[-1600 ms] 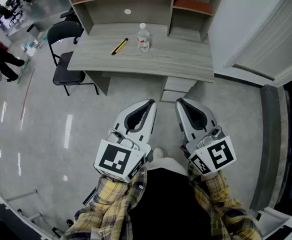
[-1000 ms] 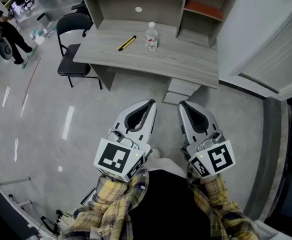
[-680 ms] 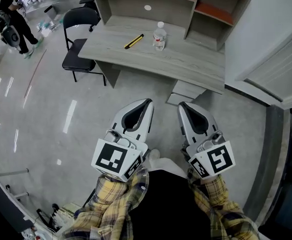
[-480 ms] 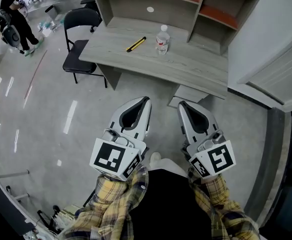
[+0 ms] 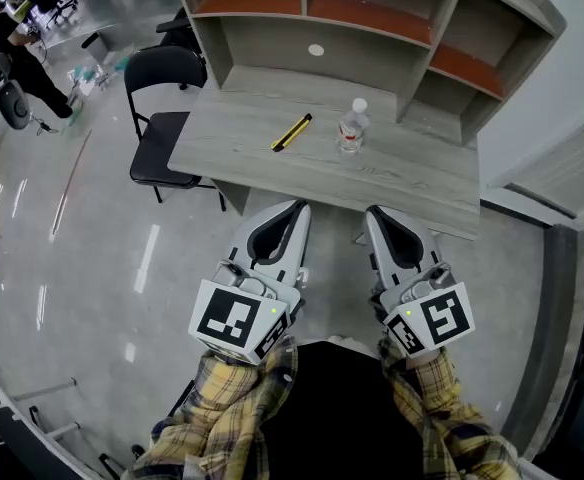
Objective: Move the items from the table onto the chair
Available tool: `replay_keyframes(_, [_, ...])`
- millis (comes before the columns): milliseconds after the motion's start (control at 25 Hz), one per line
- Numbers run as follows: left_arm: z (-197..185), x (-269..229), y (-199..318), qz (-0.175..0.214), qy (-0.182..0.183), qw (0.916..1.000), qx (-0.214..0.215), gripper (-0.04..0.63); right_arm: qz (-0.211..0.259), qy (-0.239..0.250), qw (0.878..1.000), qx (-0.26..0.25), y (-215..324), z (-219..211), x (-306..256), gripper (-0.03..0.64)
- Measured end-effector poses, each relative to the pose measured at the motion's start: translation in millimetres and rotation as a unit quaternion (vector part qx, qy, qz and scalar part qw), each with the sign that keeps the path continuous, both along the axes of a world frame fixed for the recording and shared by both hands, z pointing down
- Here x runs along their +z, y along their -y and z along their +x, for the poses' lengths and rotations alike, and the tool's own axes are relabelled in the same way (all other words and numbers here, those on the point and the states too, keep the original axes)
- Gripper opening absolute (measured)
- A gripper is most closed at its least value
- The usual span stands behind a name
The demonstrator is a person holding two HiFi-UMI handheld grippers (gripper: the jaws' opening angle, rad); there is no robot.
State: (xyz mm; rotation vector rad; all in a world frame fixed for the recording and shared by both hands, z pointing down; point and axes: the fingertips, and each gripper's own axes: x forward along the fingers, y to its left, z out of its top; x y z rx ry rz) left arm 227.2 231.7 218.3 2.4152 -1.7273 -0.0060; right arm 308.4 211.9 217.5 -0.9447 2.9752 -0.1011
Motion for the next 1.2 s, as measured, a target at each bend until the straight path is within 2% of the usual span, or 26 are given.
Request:
replay_keyframes(320, [-98,-4,80,-0.010,0.016,0.9987,0.048,0.003,0.000,-0.002,0.997,0.074,87,-81,-9,0.017])
replay_keyframes(440, [-125,-1,108,-0.013,0.001,0.9985,0.053,0.003,-0.002,-0.010,0.995,0.097,108,-101,-6,0.017])
replay_keyframes(560, [-142,14,127,-0.033,0.011,0.9972,0.067,0.003,-0.006,-0.022,0.994,0.111,122,-111,-1,0.017])
replay_keyframes(760, [-150,33,159,-0.051,0.008,0.9954,0.081,0.003,-0.017,-0.038,0.991,0.128,151,-116,9,0.017])
replay_keyframes(1000, [-143,41,203,-0.060,0.013,0.9942,0.089,0.003,-0.019,-0.046,0.992,0.118,192,-118,14,0.017])
replay_keyframes(1200, [-131,36,242,-0.048,0.020,0.9949,0.086,0.003,-0.012,-0.040,0.994,0.102,219,-115,13,0.017])
